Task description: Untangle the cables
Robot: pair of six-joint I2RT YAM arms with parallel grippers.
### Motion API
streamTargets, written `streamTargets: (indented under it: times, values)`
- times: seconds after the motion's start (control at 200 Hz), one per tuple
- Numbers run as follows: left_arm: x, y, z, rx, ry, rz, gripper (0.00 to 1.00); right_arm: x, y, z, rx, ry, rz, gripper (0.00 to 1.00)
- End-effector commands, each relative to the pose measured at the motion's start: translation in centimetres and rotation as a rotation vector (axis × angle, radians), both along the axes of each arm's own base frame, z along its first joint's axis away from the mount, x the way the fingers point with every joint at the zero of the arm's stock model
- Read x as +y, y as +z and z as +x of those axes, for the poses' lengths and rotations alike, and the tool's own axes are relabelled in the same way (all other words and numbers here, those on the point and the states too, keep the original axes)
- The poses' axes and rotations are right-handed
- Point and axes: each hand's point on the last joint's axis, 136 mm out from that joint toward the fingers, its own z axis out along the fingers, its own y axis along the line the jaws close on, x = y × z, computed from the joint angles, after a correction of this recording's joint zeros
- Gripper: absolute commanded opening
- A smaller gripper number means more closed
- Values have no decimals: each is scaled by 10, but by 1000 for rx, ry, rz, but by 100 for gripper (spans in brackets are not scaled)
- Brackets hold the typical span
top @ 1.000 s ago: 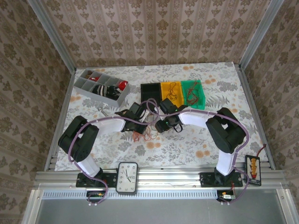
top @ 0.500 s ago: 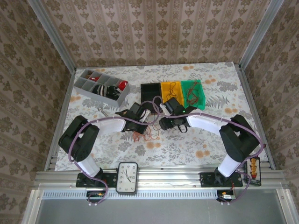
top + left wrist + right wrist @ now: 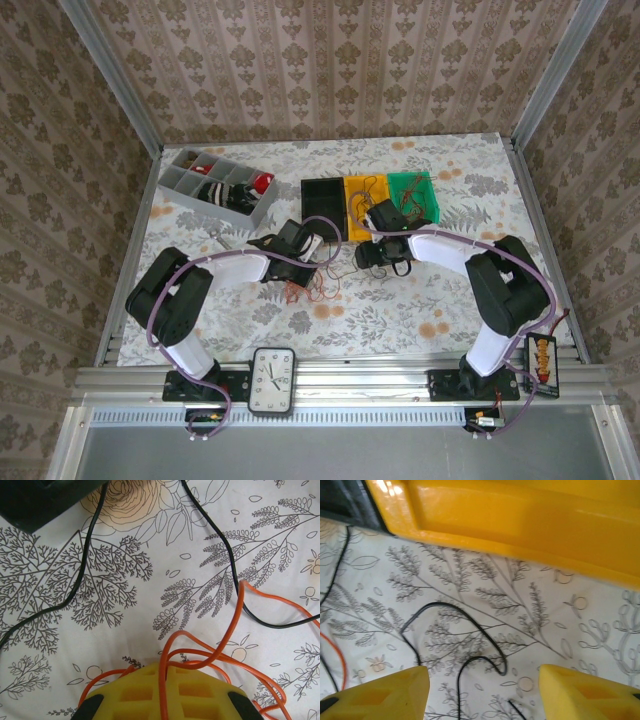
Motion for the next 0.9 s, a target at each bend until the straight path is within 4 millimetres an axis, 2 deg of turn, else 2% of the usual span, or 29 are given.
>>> streamTargets:
  times: [0.0,0.195,0.39,0.525,0.625,0.695,0.73,0.815,0.89]
  values:
    - [-1,-21,-20,88,-32,21,0,18,1,-1,24,33,83,61]
    - [0,-20,-20,86,-32,24,0,35,-2,0,50,89,142,61]
    - [0,-20,-20,88,-37,26,0,39,-12,3,74,98,126,61]
    - [-1,-21,-20,91,-41,27,0,38,-18,5,54,116,-2,62]
    - [-1,-21,-20,94,-40,27,0,32,-27,5,45,126,-121,59]
    - [-1,-22,-20,95,-42,29,0,29,-33,4,47,129,-166,53]
    - [-2,-22,-20,94,-43,27,0,27,-35,5,47,121,-178,44]
    - [-2,-22,-20,95,-44,29,0,24,-31,9,15,95,-185,14]
    - [-2,-22,-20,97,-39,29,0,21,-16,14,-34,77,-158,2]
